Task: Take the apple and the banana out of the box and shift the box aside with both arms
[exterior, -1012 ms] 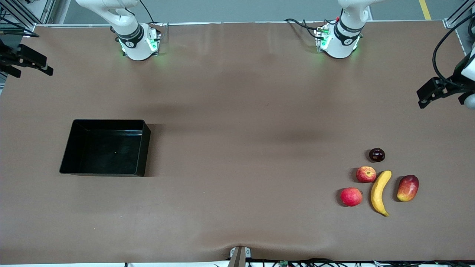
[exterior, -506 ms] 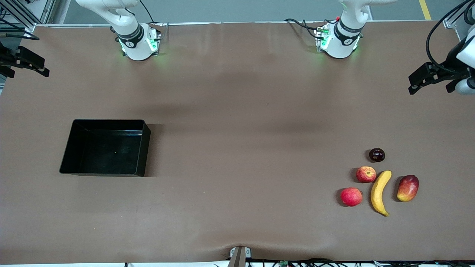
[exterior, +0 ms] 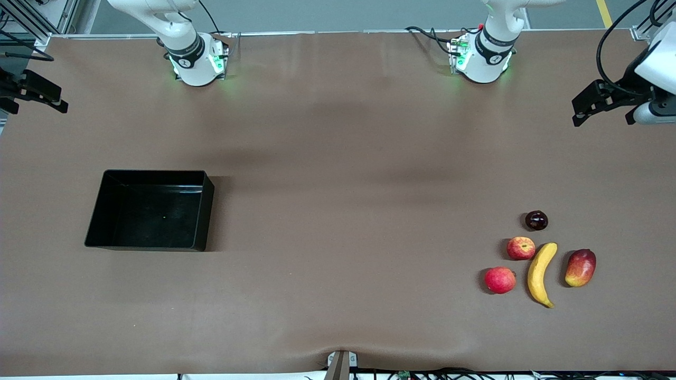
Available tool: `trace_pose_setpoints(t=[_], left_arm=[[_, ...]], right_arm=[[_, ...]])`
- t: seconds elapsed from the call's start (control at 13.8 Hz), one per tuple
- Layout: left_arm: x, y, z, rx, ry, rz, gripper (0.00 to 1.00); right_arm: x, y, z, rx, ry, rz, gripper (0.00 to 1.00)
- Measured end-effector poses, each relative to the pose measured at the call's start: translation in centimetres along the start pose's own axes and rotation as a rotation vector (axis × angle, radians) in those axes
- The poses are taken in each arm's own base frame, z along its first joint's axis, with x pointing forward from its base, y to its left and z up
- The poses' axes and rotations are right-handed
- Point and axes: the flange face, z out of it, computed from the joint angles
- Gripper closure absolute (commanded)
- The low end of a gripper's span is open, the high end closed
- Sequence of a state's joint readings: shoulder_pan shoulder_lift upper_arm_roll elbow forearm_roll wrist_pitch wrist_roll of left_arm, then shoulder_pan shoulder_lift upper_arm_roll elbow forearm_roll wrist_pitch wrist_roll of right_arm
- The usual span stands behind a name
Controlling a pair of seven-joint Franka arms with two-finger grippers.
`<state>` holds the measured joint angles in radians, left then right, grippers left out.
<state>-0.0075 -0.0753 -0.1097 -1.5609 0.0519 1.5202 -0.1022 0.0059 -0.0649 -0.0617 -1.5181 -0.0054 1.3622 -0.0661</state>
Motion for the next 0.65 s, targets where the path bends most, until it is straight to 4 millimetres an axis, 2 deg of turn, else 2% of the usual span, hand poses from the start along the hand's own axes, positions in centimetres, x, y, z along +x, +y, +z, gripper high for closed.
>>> trace_pose_setpoints(t=[0.29, 0.65], left_arm=[[-0.3, 0.4, 0.1, -0.037, -0.007, 0.002, 0.00], [-0.1, -0.8, 0.1, -0.041, 0.001, -0.018, 0.00]], right_arm=[[0.1, 0.3, 0.1, 0.006, -0.002, 0.005, 0.00], [0.2, 0.3, 0.1, 0.006, 0.001, 0.006, 0.00]])
